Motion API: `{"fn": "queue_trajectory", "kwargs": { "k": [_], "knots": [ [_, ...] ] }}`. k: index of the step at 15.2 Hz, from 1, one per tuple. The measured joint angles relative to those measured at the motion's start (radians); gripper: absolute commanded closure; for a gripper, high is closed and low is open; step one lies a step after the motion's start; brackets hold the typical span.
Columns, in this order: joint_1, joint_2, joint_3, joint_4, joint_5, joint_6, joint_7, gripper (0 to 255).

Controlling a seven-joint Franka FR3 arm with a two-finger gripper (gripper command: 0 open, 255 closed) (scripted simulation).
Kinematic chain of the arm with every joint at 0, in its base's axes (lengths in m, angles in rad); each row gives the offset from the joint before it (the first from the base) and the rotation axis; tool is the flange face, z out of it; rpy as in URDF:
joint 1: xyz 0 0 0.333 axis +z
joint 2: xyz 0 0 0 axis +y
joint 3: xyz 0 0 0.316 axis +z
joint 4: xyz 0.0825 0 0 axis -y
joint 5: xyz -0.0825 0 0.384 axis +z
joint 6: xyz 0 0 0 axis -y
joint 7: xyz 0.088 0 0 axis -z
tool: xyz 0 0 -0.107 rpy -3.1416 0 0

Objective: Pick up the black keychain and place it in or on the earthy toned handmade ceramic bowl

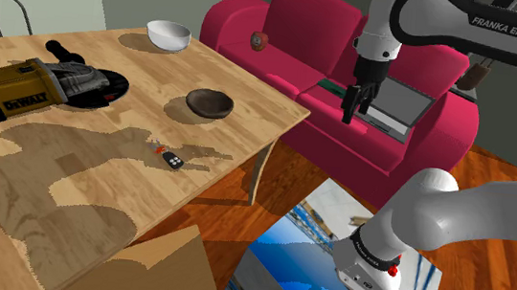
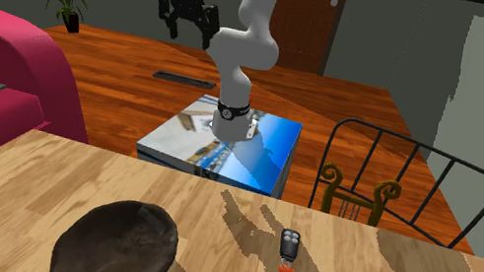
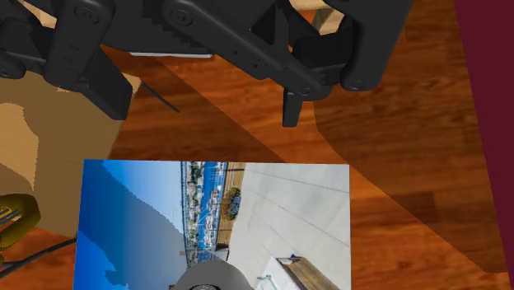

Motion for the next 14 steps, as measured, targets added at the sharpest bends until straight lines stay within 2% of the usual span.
{"fn": "queue_trajectory", "kwargs": {
  "k": [5, 14],
  "knots": [
    [0.023, 0.053, 0.045, -0.003, 0.046, 0.066, 0.060, 0],
    [0.082, 0.261, 0.170, 0.023, 0.147, 0.288, 0.223, 0]
  ]
}}
